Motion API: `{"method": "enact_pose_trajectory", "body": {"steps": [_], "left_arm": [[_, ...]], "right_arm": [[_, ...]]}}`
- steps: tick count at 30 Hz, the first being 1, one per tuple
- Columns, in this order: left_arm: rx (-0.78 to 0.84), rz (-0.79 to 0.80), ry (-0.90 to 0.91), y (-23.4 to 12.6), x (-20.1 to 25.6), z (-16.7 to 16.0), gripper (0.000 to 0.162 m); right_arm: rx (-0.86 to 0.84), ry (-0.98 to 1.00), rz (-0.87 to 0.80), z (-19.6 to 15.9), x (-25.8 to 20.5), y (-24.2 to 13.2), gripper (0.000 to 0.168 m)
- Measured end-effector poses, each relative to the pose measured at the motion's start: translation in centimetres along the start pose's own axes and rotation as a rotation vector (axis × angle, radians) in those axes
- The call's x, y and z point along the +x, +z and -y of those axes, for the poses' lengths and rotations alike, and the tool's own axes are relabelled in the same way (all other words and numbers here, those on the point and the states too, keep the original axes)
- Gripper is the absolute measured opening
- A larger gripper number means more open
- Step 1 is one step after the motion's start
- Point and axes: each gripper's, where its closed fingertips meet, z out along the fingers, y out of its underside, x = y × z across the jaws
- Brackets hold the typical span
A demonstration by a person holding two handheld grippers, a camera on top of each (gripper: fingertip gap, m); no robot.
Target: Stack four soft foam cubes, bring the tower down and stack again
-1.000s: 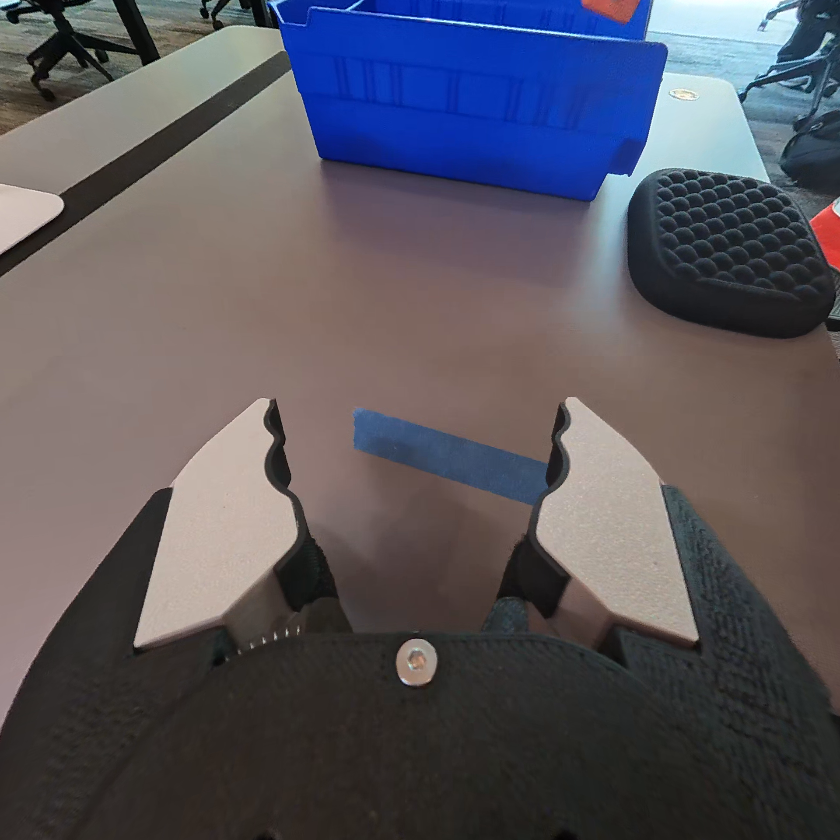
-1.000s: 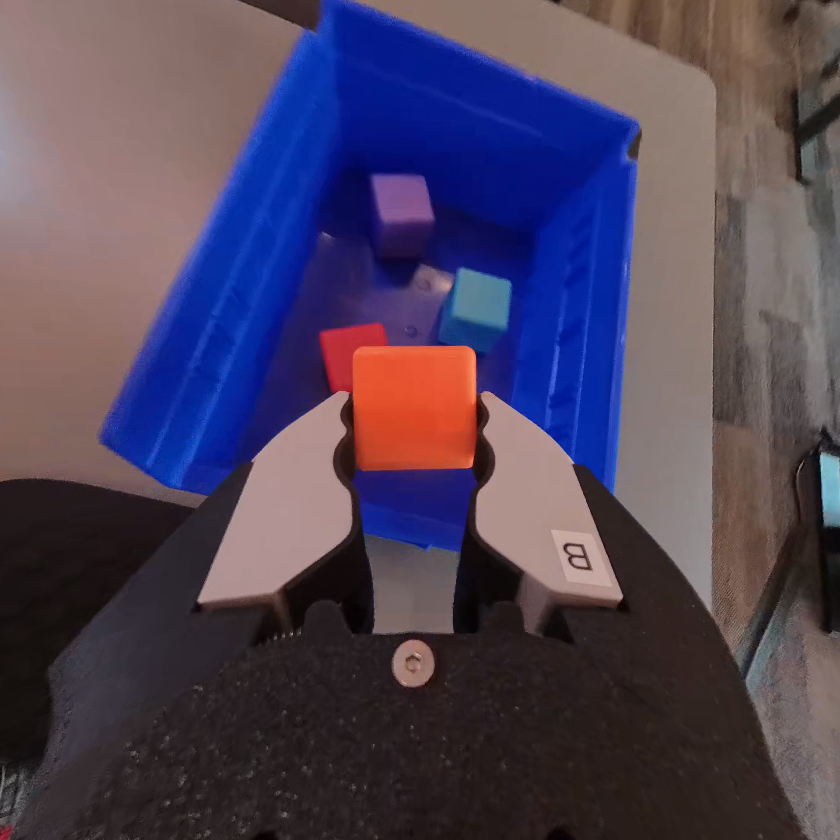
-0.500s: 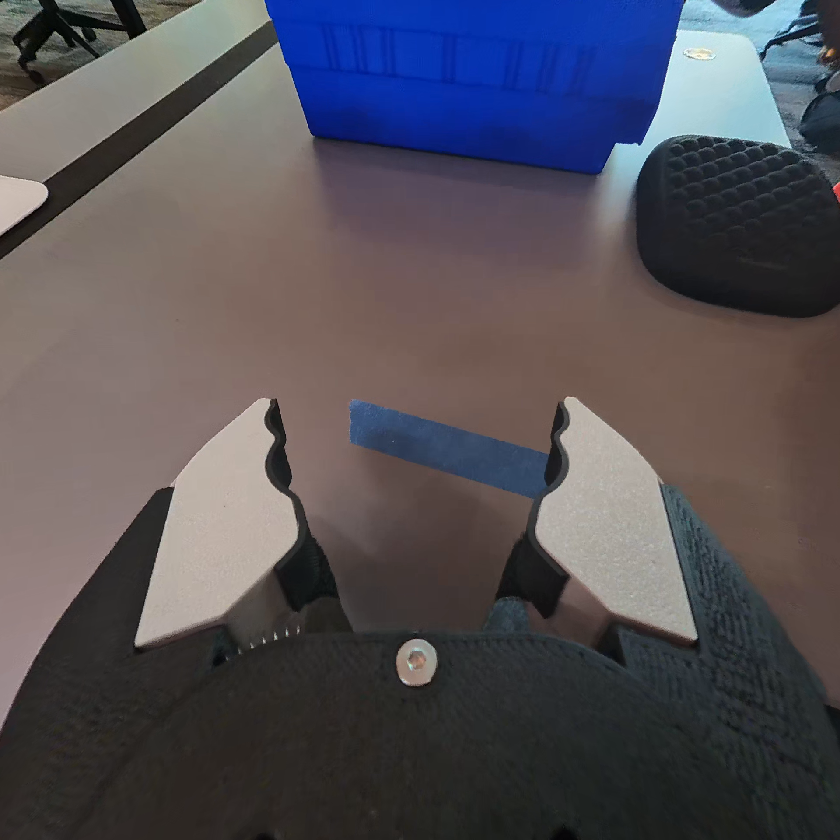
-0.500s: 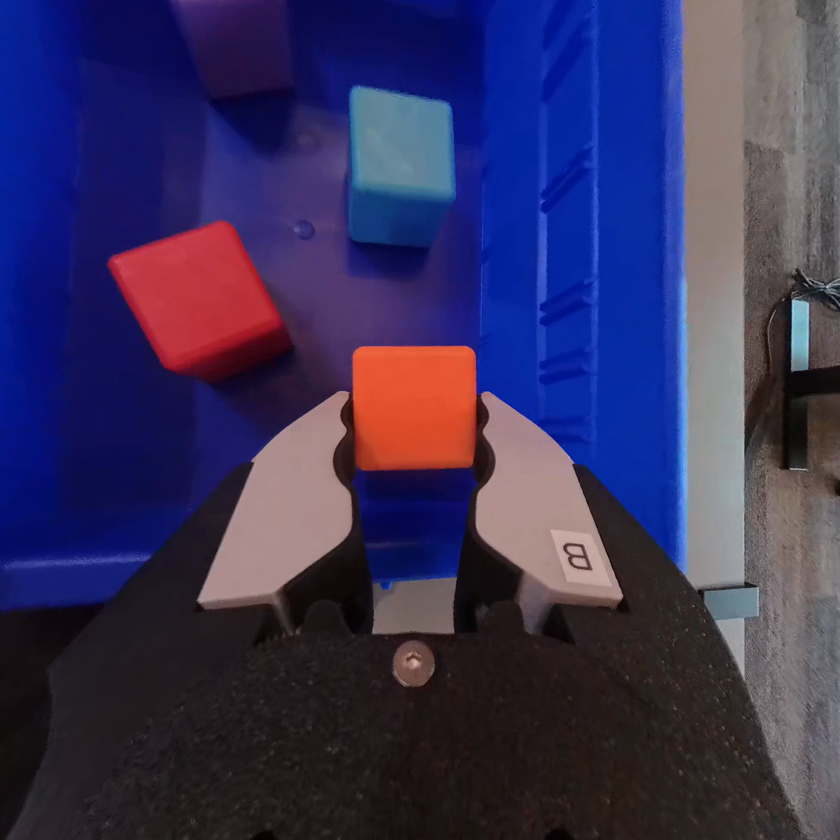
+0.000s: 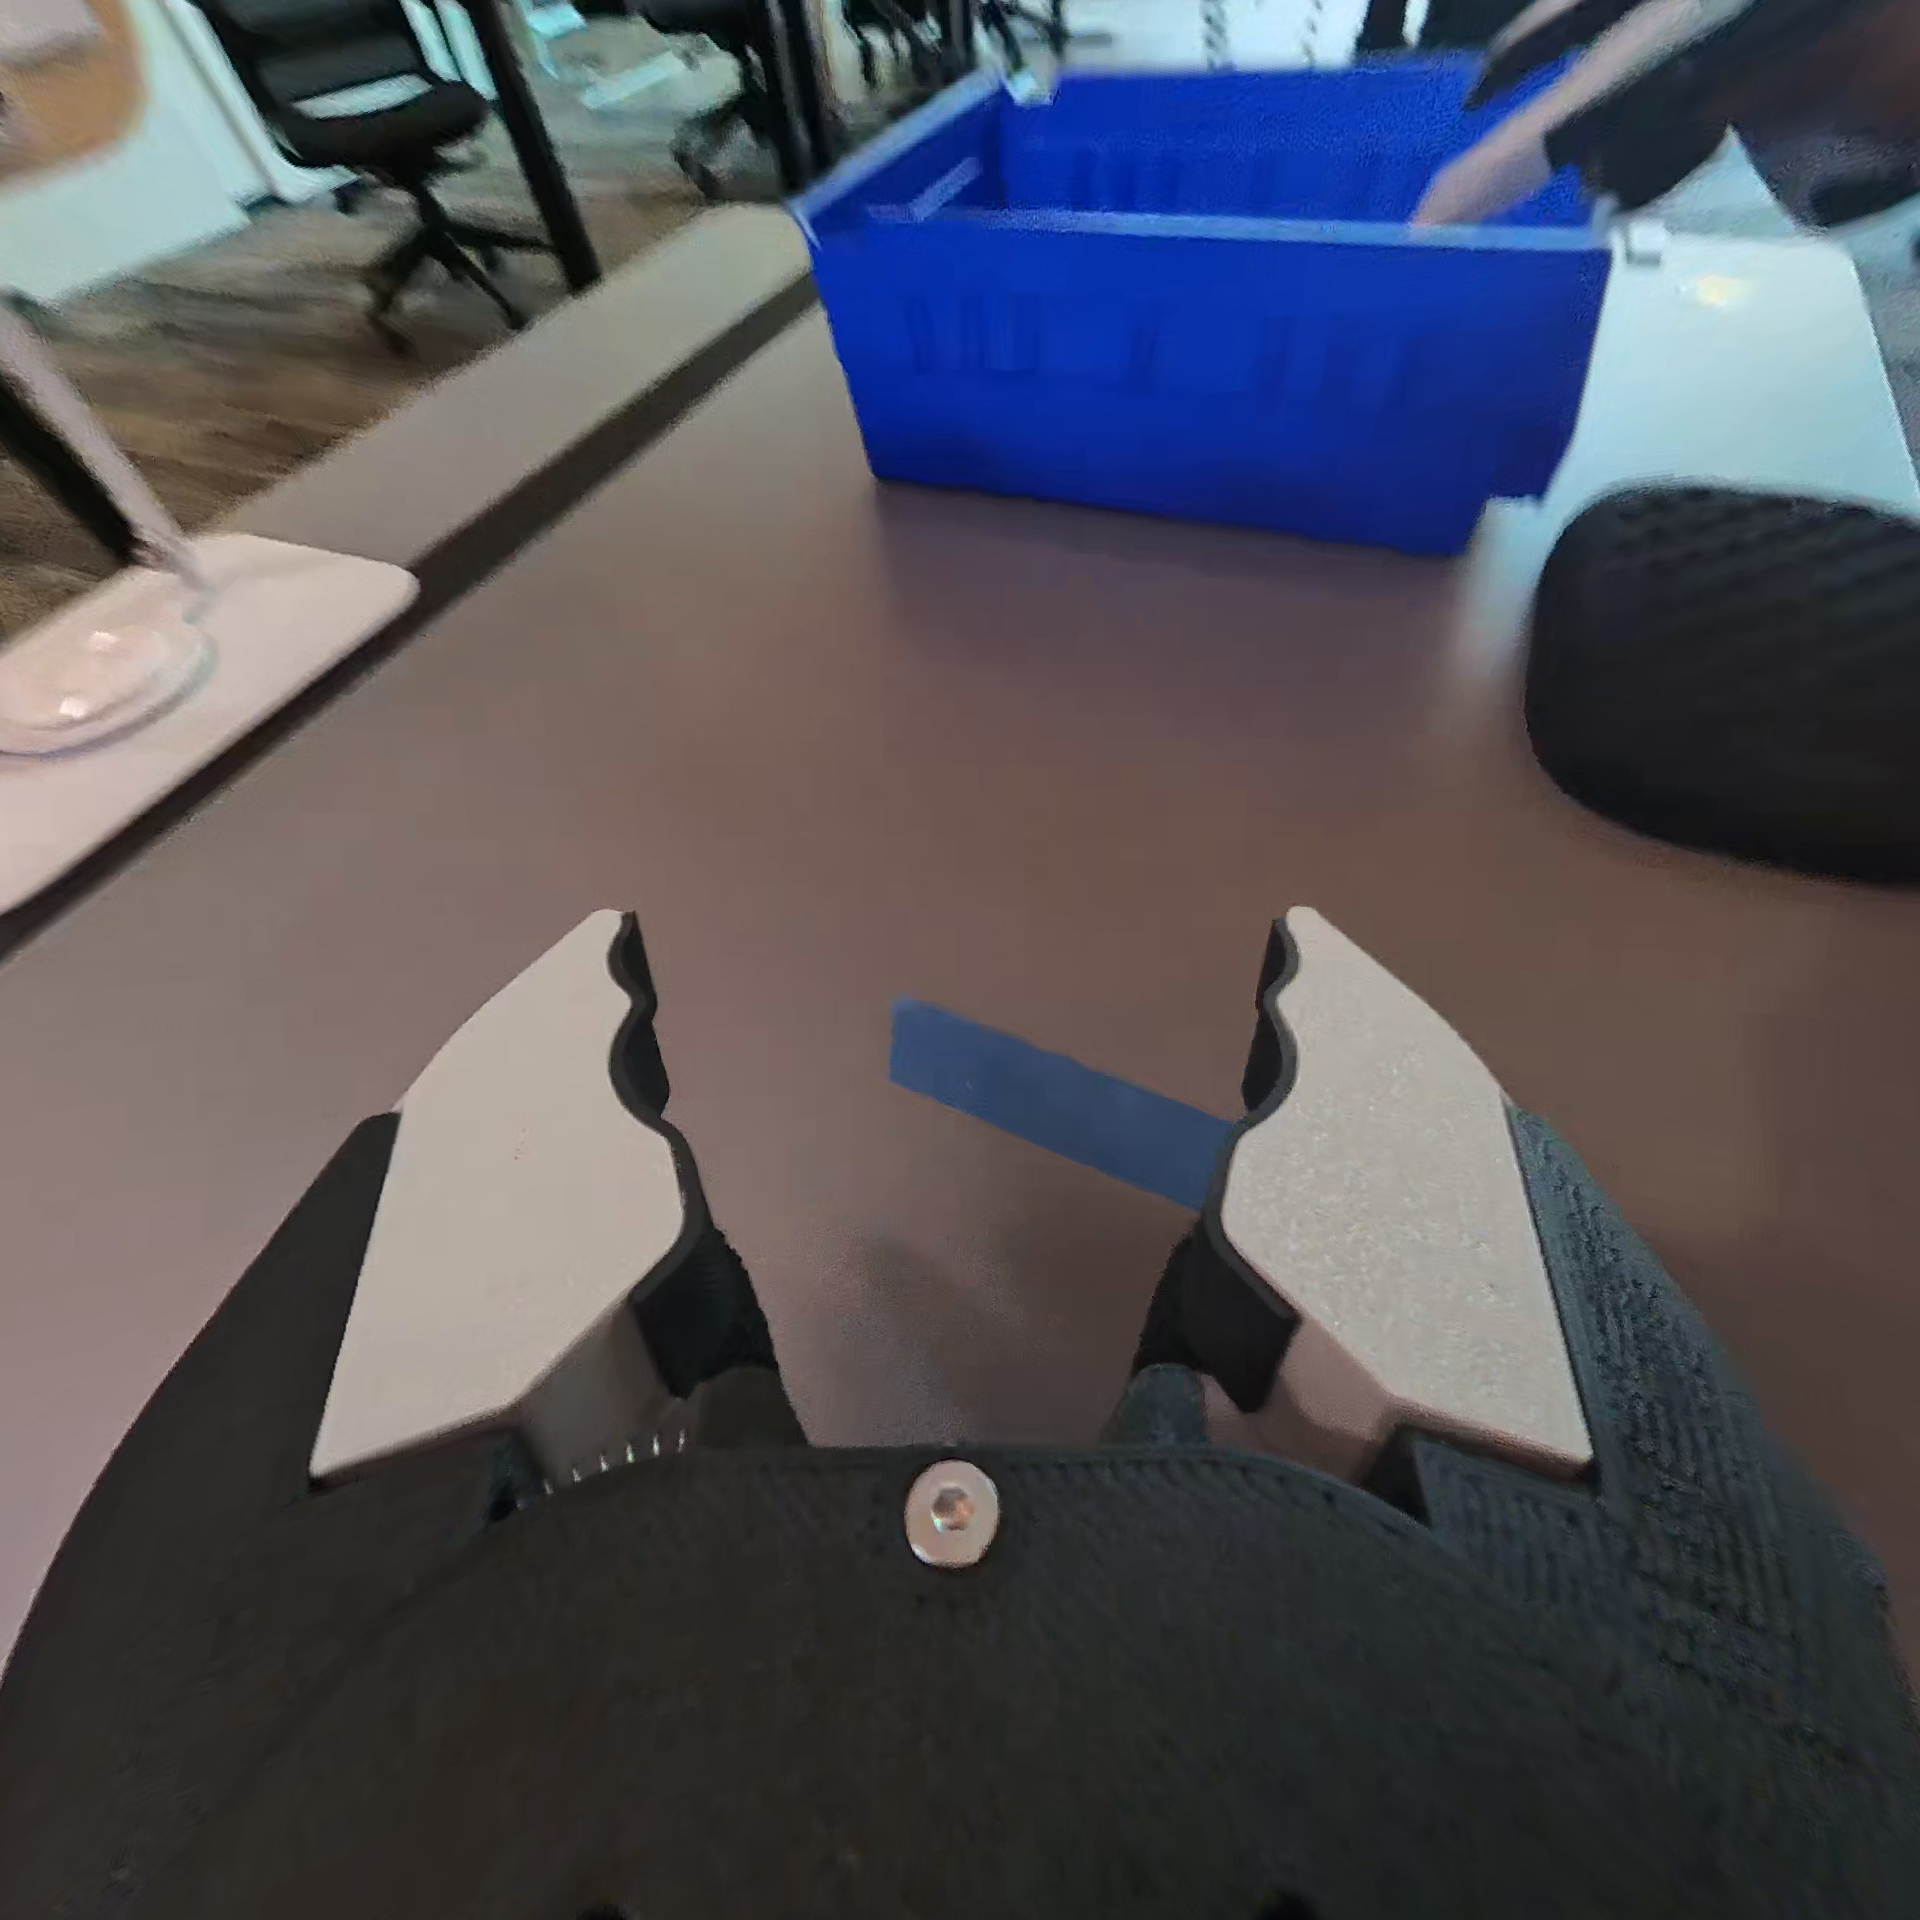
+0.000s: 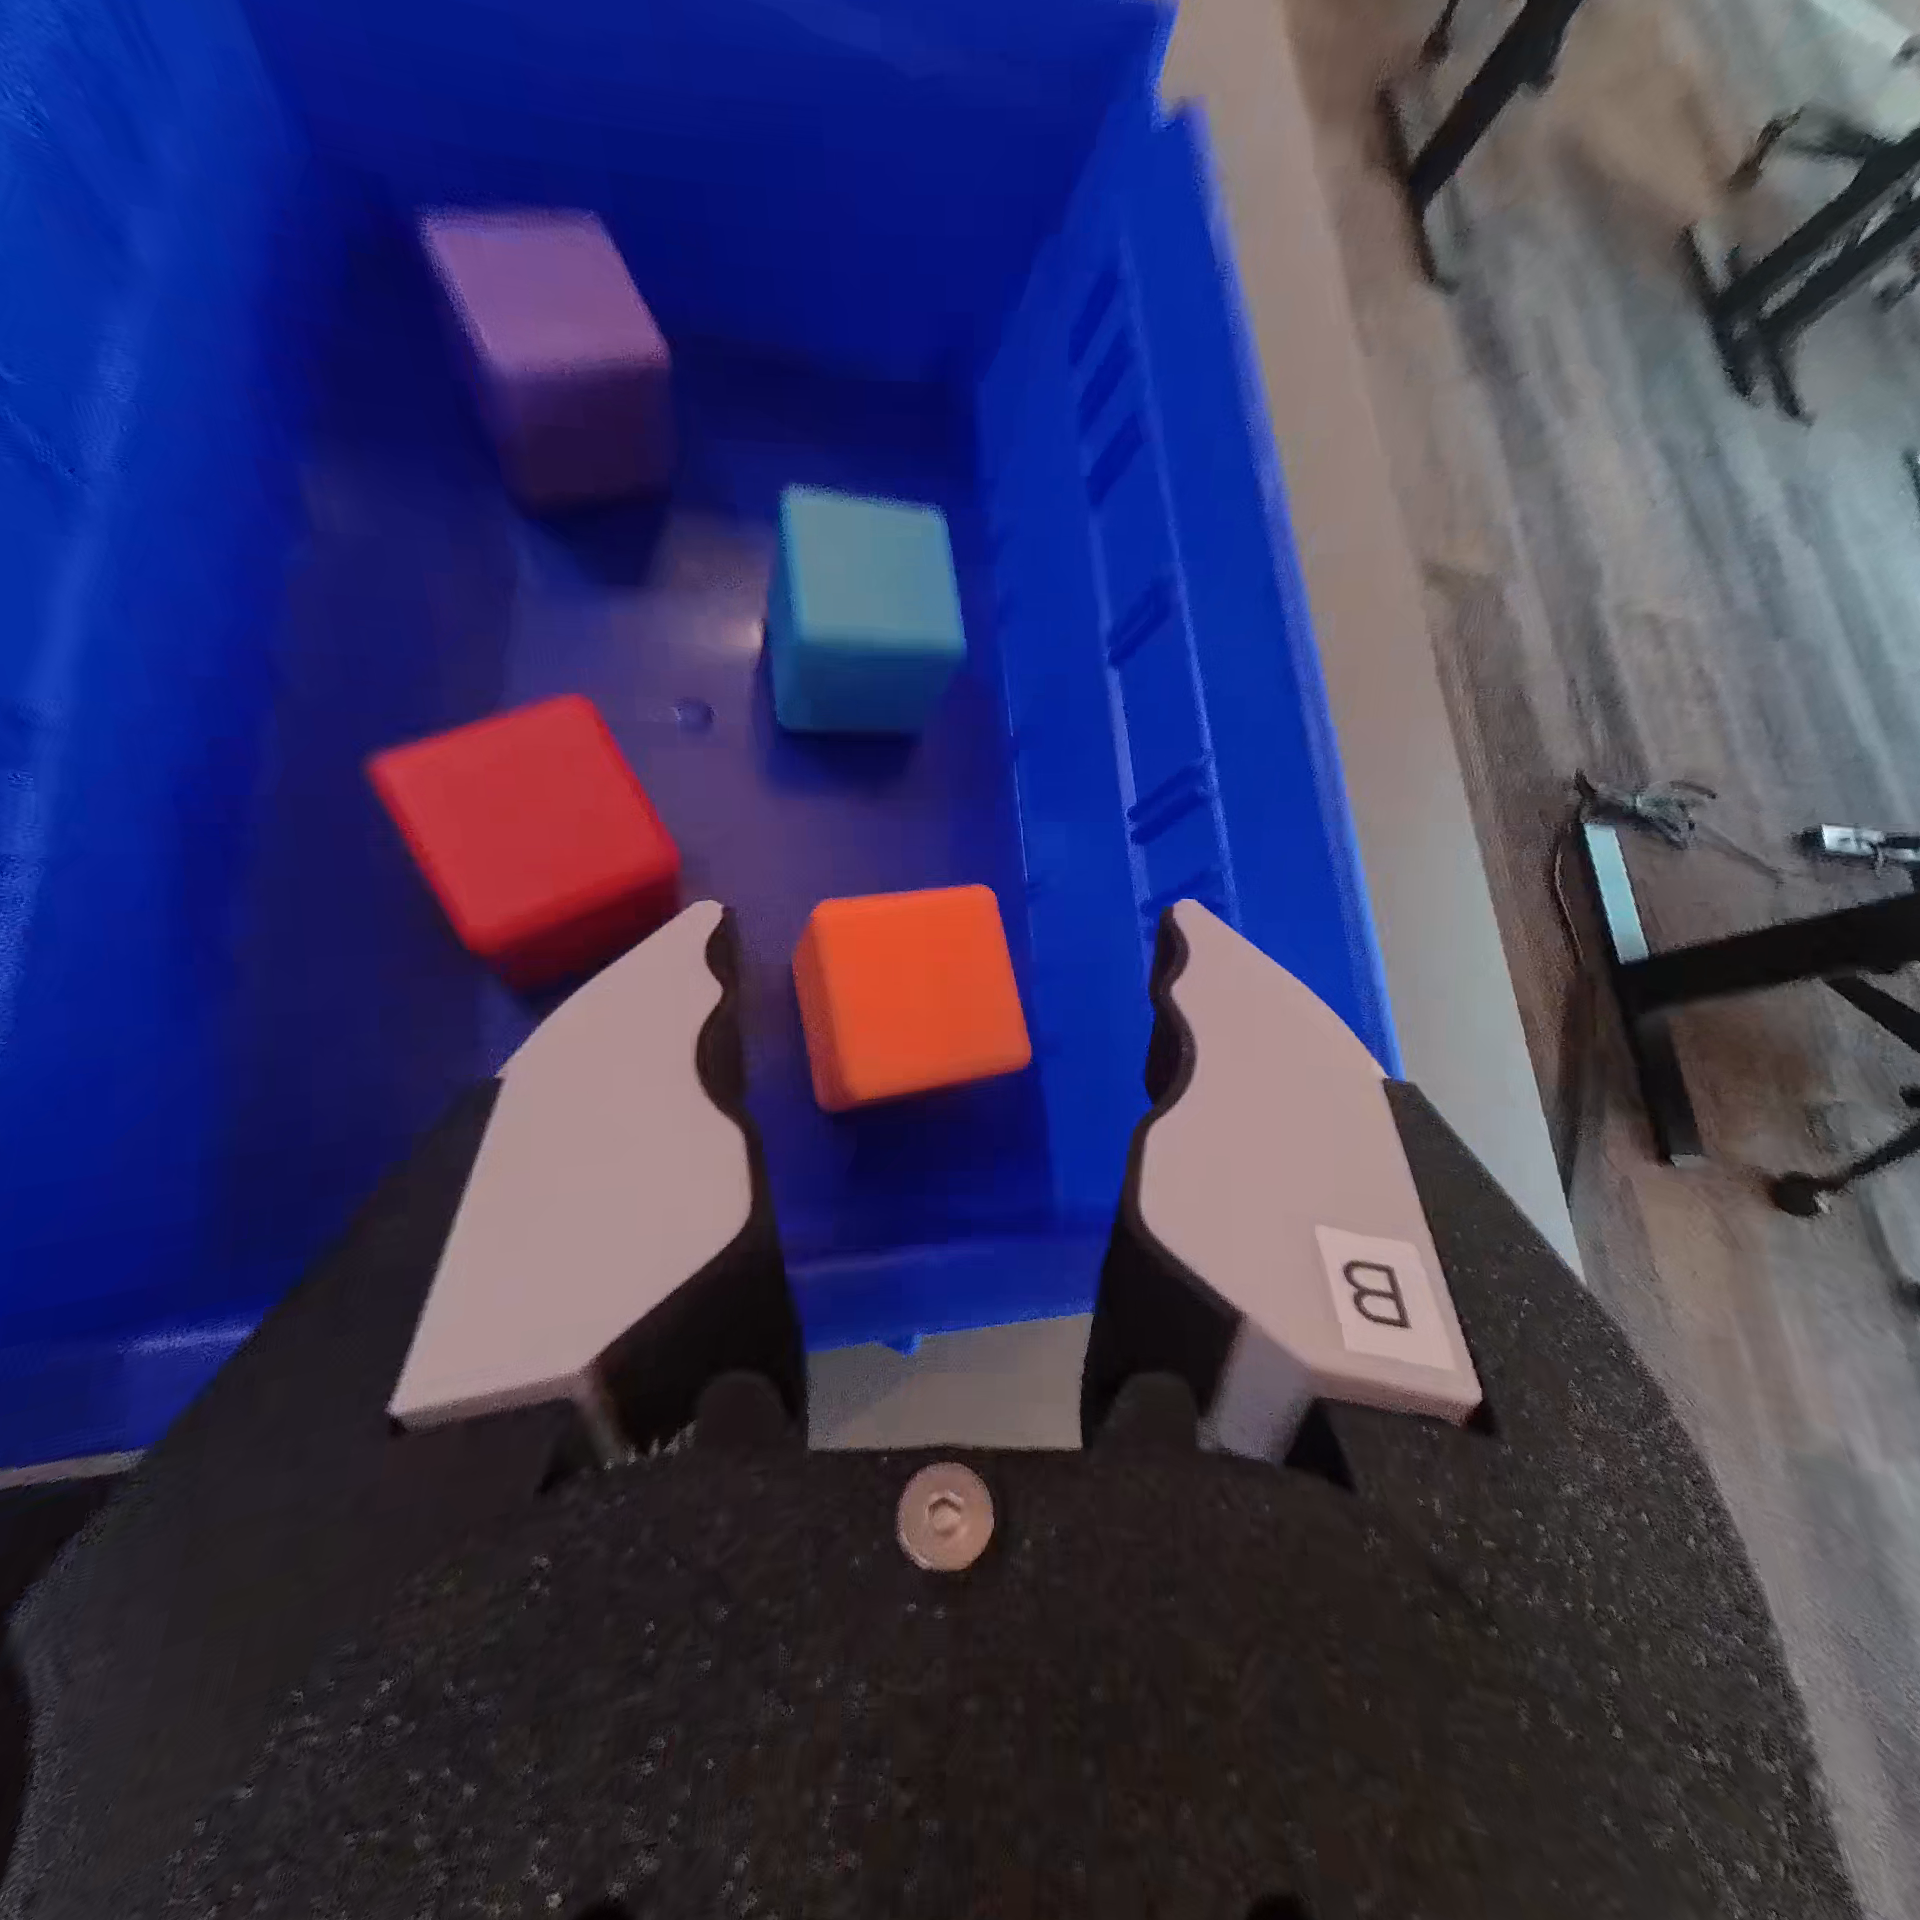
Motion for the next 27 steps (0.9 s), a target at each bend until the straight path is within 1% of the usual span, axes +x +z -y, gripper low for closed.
{"method": "enact_pose_trajectory", "body": {"steps": [3, 5, 7, 8, 9, 11, 13, 15, 17, 20, 22, 23, 24, 27], "left_arm": [[0.137, 0.162, -0.03, -3.2, -0.6, 3.8, 0.113], [0.235, 0.311, -0.03, -6.2, -0.9, 6.2, 0.125], [0.283, 0.487, -0.038, -9.7, -1.5, 7.6, 0.139], [0.283, 0.575, -0.049, -11.4, -1.9, 7.7, 0.144], [0.272, 0.658, -0.062, -13.0, -2.3, 7.5, 0.145], [0.242, 0.818, -0.086, -16.1, -3.1, 6.7, 0.145], [0.229, 0.945, -0.124, -18.7, -3.5, 5.9, 0.145], [0.226, 1.005, -0.17, -20.2, -3.4, 5.2, 0.145], [0.208, 1.051, -0.215, -21.2, -3.4, 4.2, 0.145], [0.147, 1.087, -0.251, -21.7, -2.9, 2.6, 0.145], [0.133, 1.084, -0.262, -21.3, -2.4, 2.2, 0.144], [0.134, 1.076, -0.263, -21.0, -2.1, 2.2, 0.142], [0.133, 1.063, -0.264, -20.6, -1.9, 2.3, 0.139], [0.08, 1.026, -0.271, -19.5, -0.6, 2.2, 0.123]], "right_arm": [[0.175, 0.055, 0.012, 2.4, -1.0, -2.7, 0.094], [0.276, 0.078, 0.015, 3.7, -1.7, -4.3, 0.105], [0.364, 0.094, 0.038, 5.0, -2.9, -5.6, 0.126], [0.396, 0.106, 0.06, 5.6, -3.7, -6.1, 0.141], [0.415, 0.116, 0.091, 6.1, -4.7, -6.5, 0.148], [0.438, 0.11, 0.165, 6.8, -7.0, -7.3, 0.147], [0.469, 0.089, 0.198, 7.5, -8.7, -8.2, 0.148], [0.511, 0.08, 0.2, 8.3, -9.7, -9.2, 0.148], [0.531, 0.094, 0.235, 8.9, -11.1, -10.2, 0.148], [0.527, 0.148, 0.351, 9.3, -14.2, -11.4, 0.148], [0.496, 0.129, 0.404, 8.8, -16.3, -11.8, 0.146], [0.483, 0.108, 0.405, 8.6, -17.0, -11.8, 0.146], [0.475, 0.085, 0.399, 8.3, -17.6, -11.9, 0.146], [0.461, 0.039, 0.4, 7.8, -18.8, -12.6, 0.142]]}}
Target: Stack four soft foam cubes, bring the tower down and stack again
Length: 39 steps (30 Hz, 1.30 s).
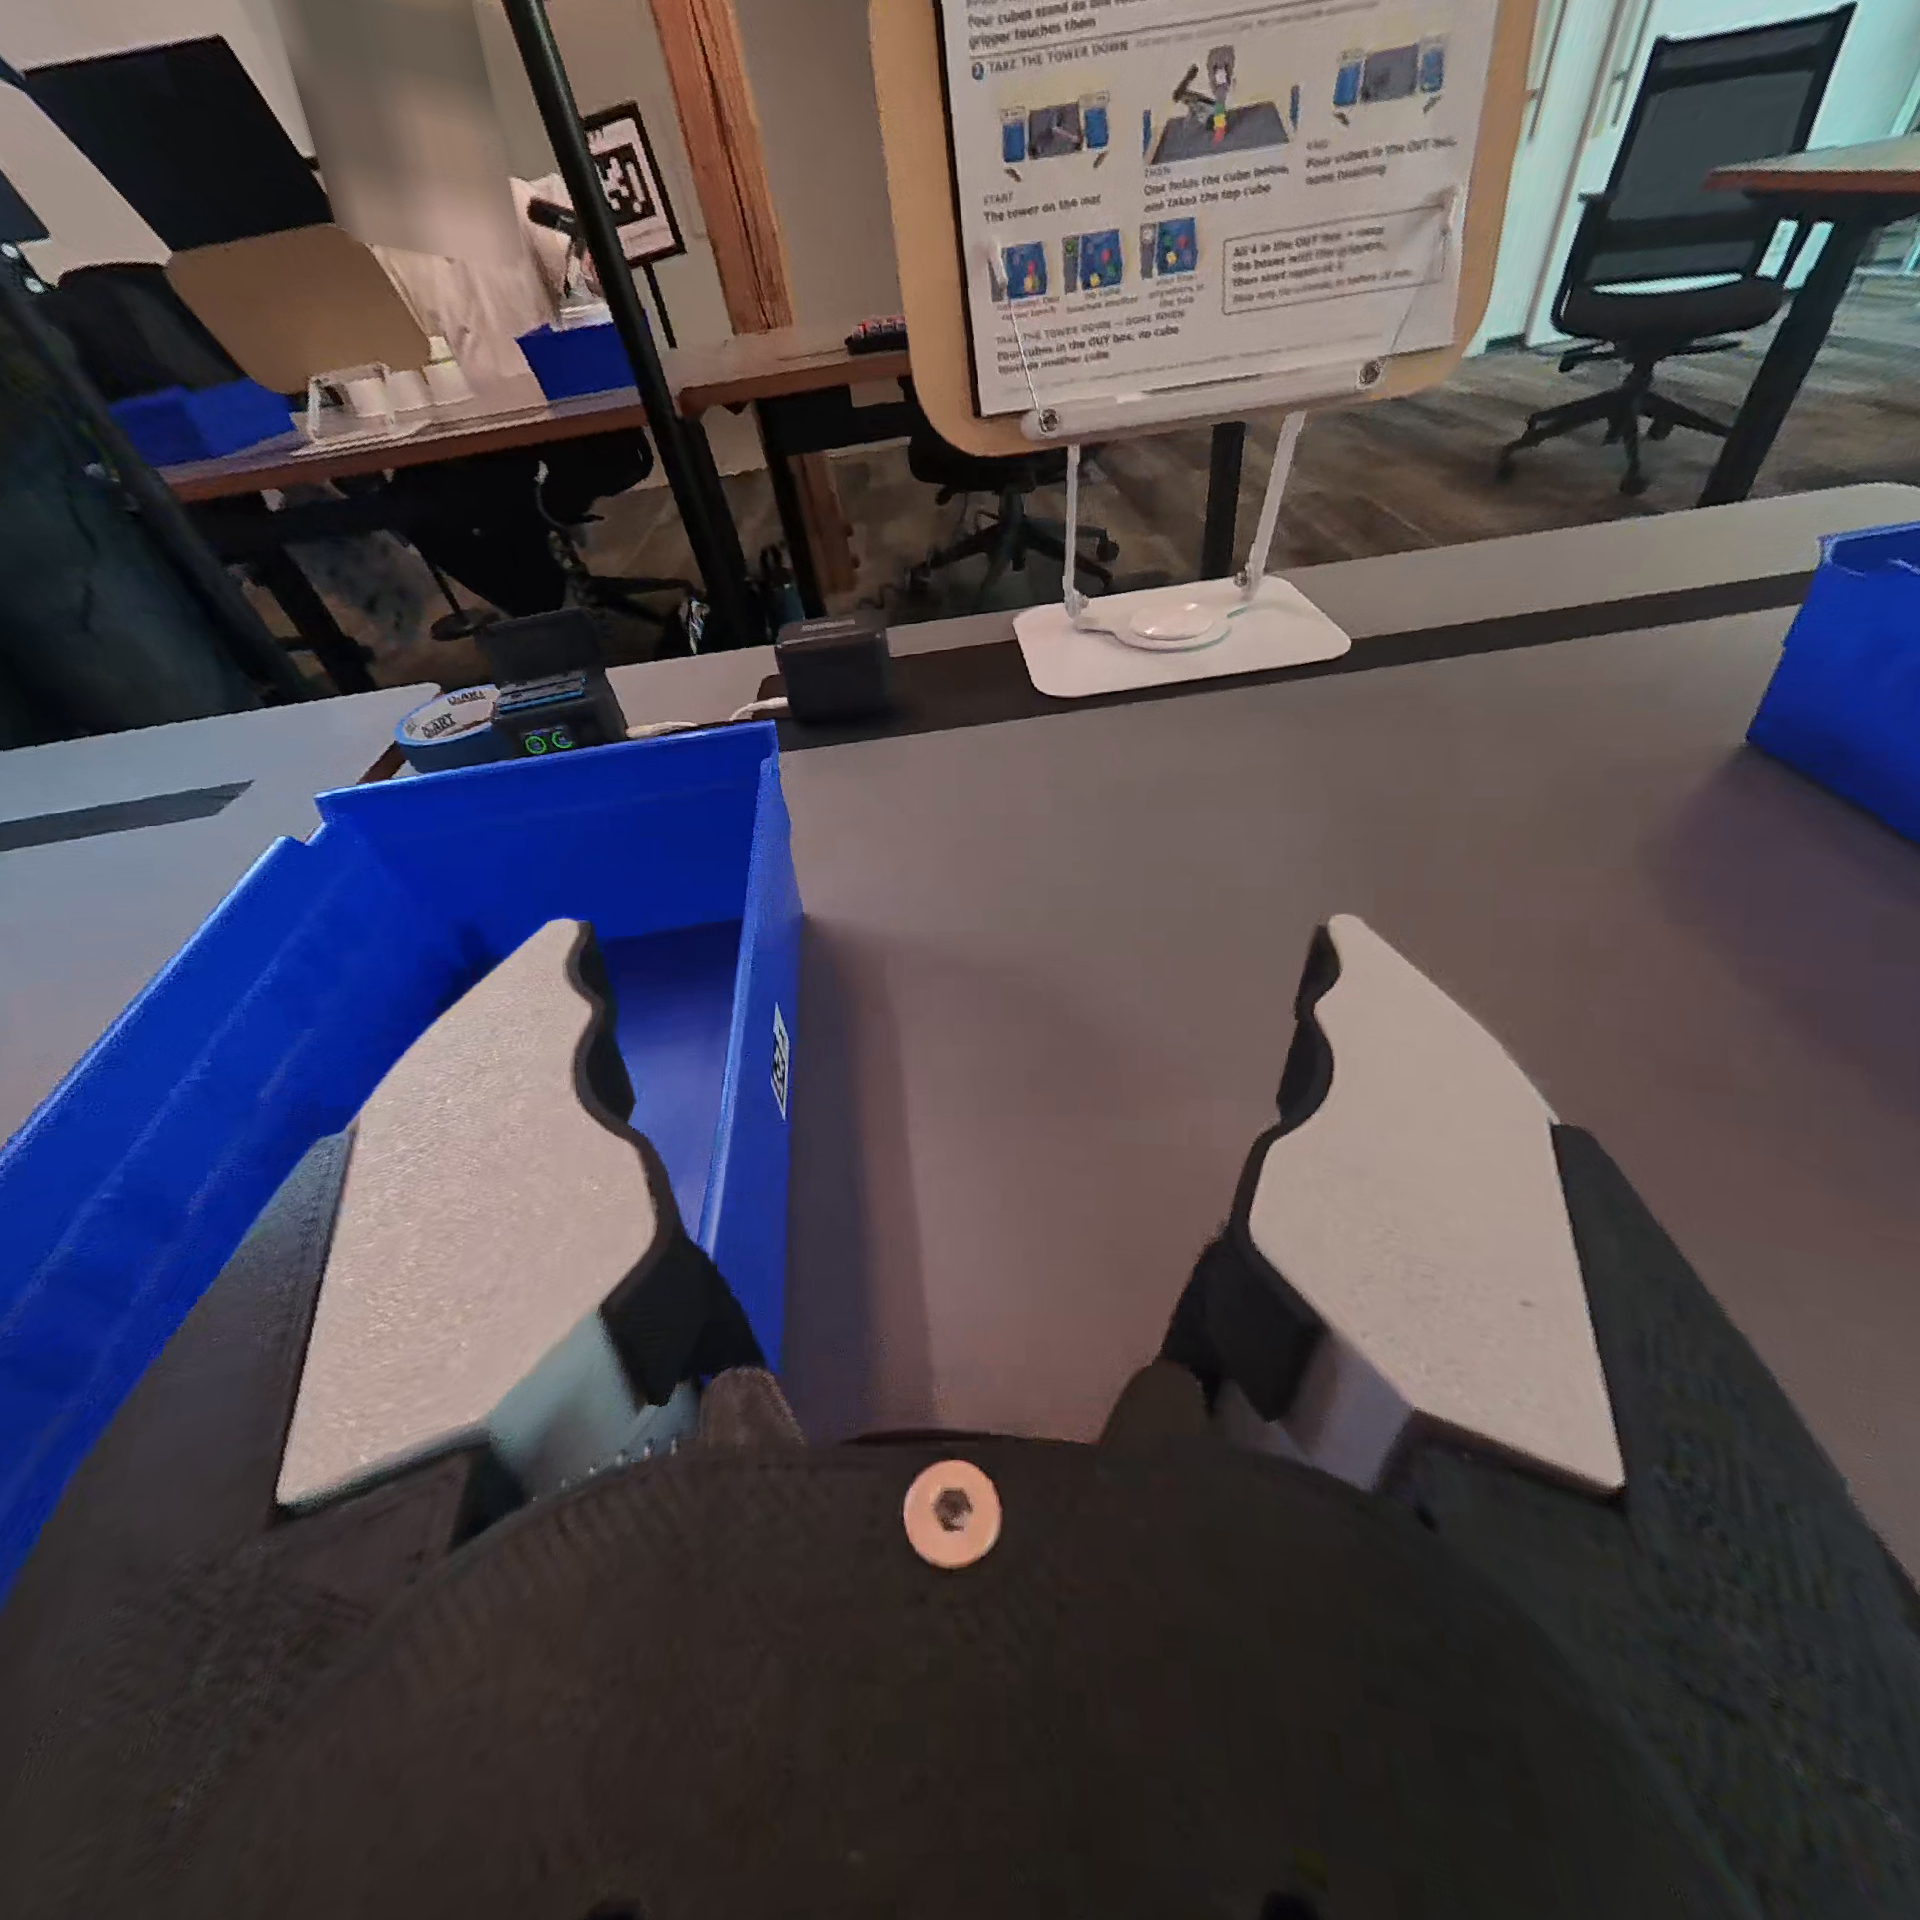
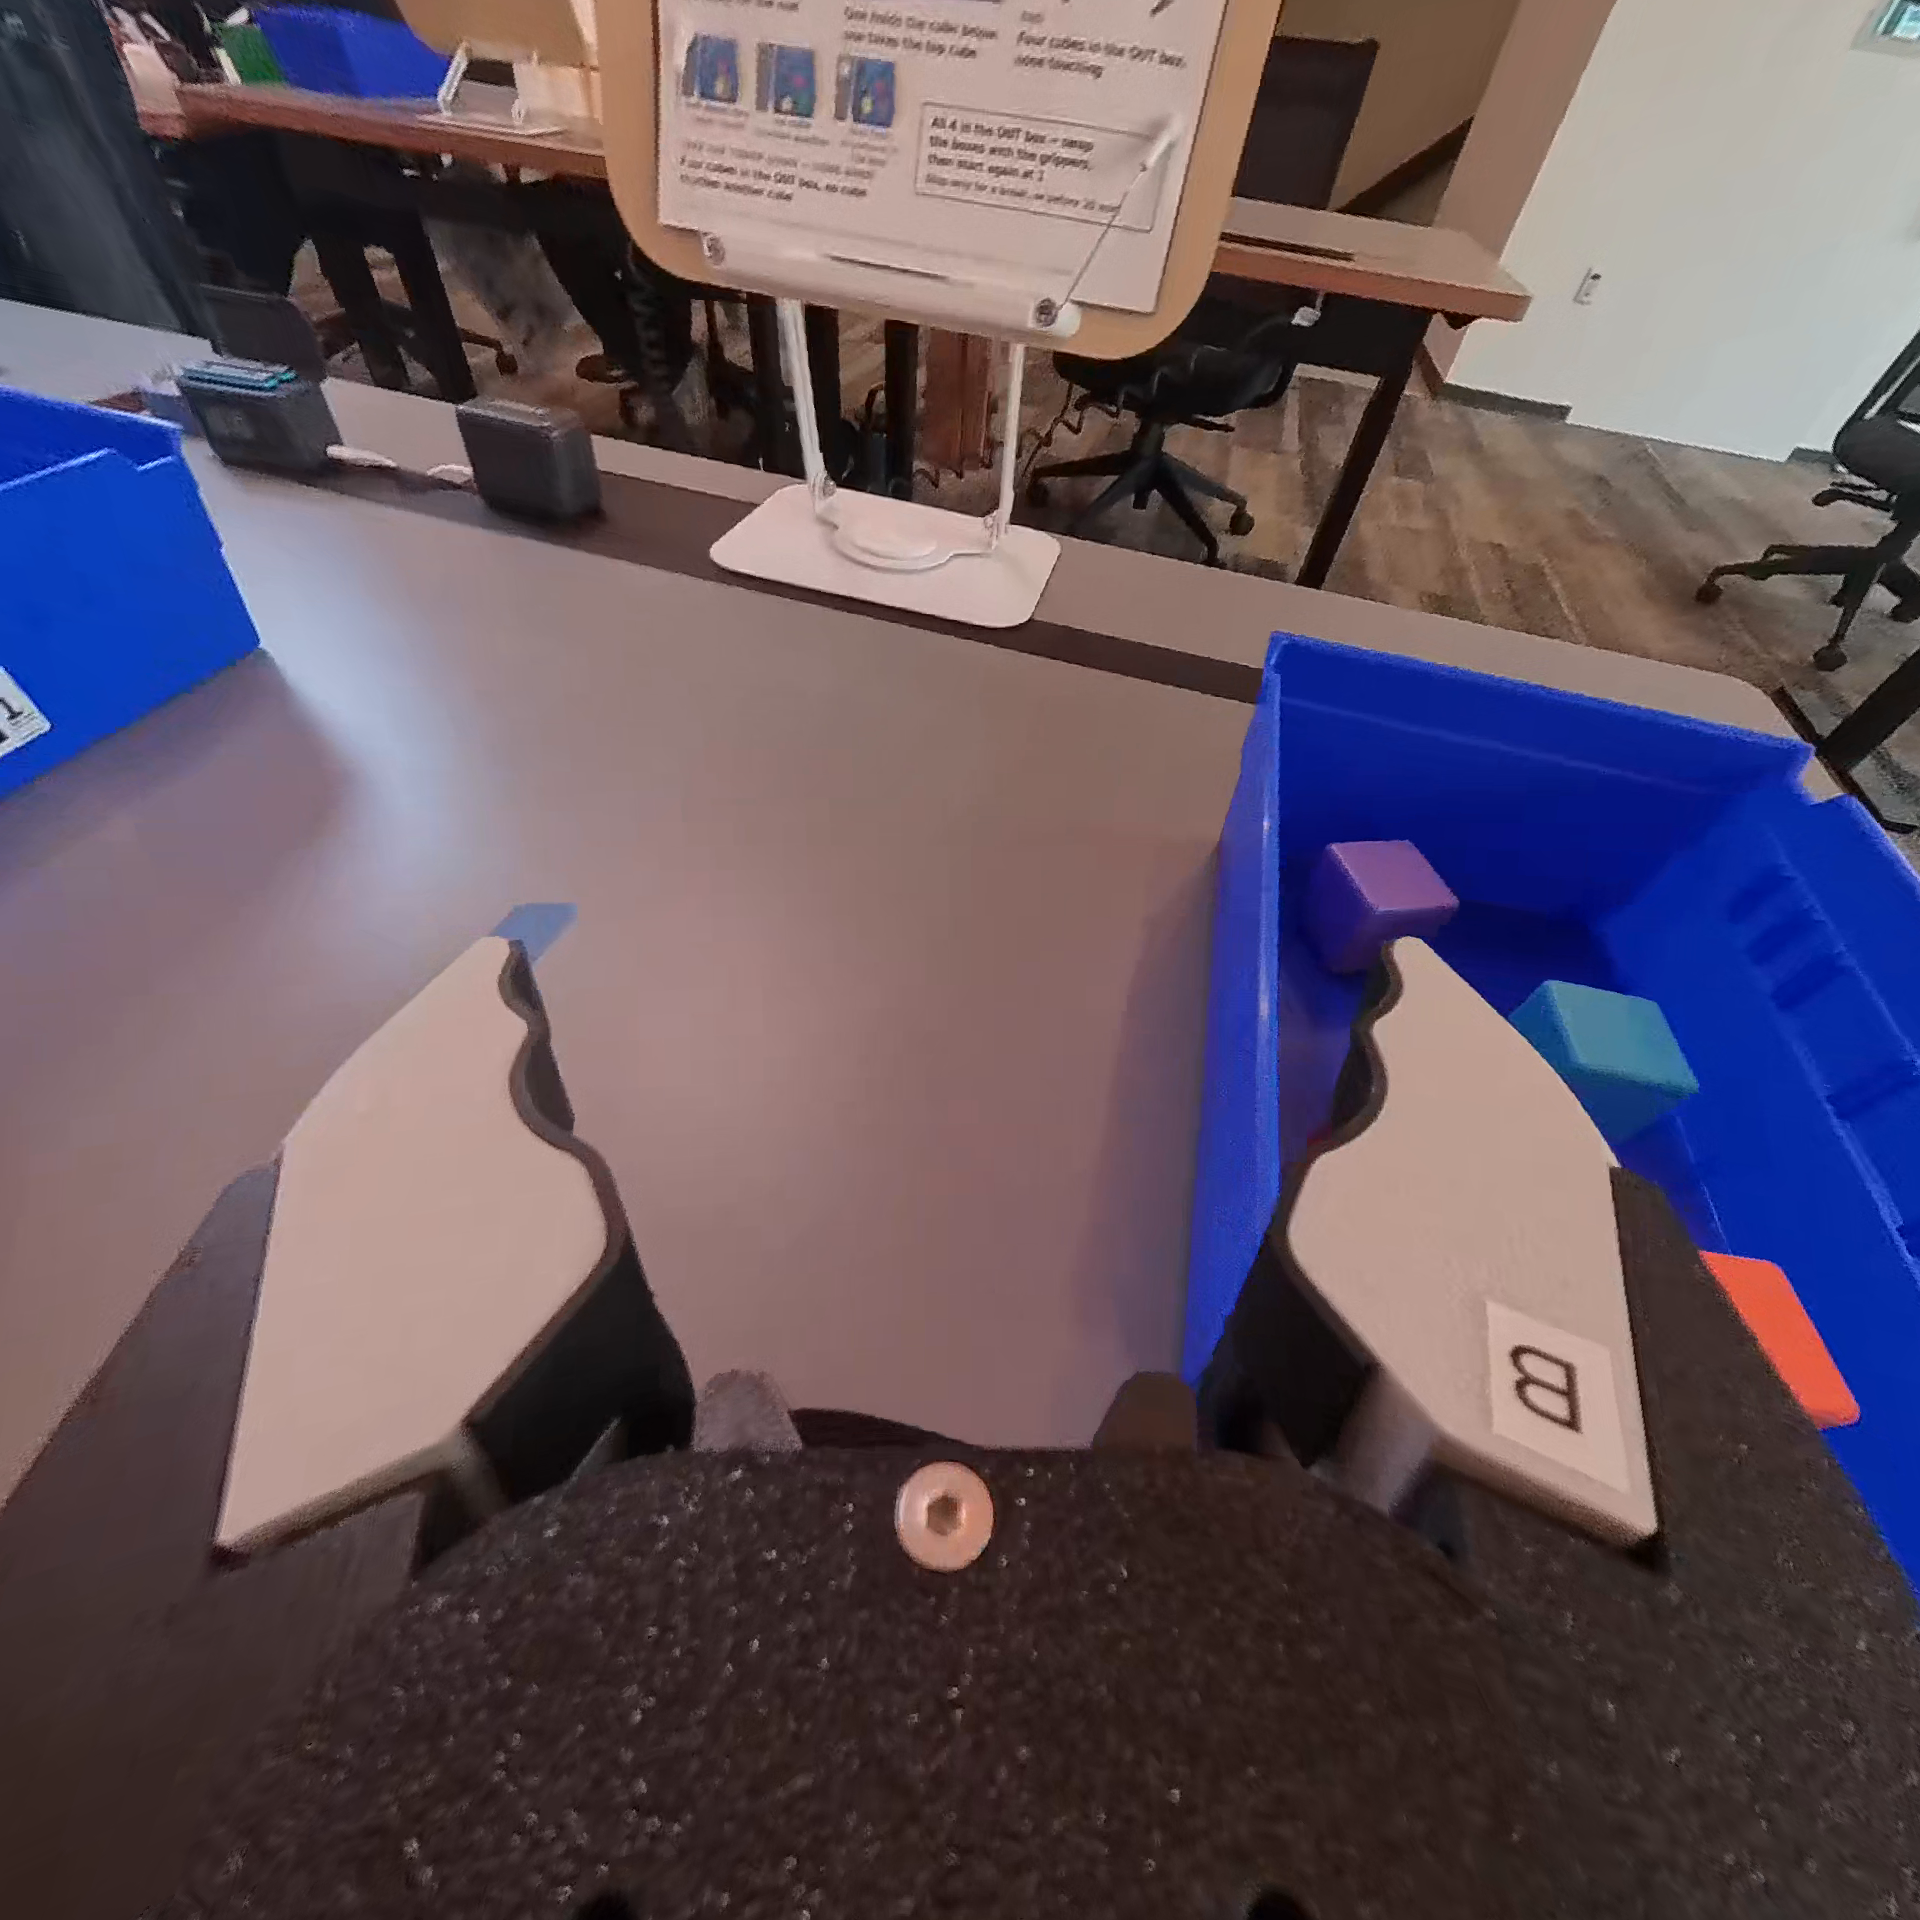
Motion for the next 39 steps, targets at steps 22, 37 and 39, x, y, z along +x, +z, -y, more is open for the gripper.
{"method": "enact_pose_trajectory", "body": {"steps": [22, 37, 39], "left_arm": [[-0.136, 0.082, 0.253, -1.9, 0.9, -1.4, 0.0], [-0.243, 0.262, 0.628, 1.9, 2.1, -2.3, 0.0], [-0.24, 0.279, 0.644, 1.8, 1.9, -2.2, 0.0]], "right_arm": [[-0.033, -0.155, 0.066, 0.8, -4.9, -3.7, 0.0], [0.236, -0.461, 0.863, 5.0, -29.9, -12.0, 0.0], [0.225, -0.457, 0.85, 4.7, -29.8, -11.7, 0.0]]}}
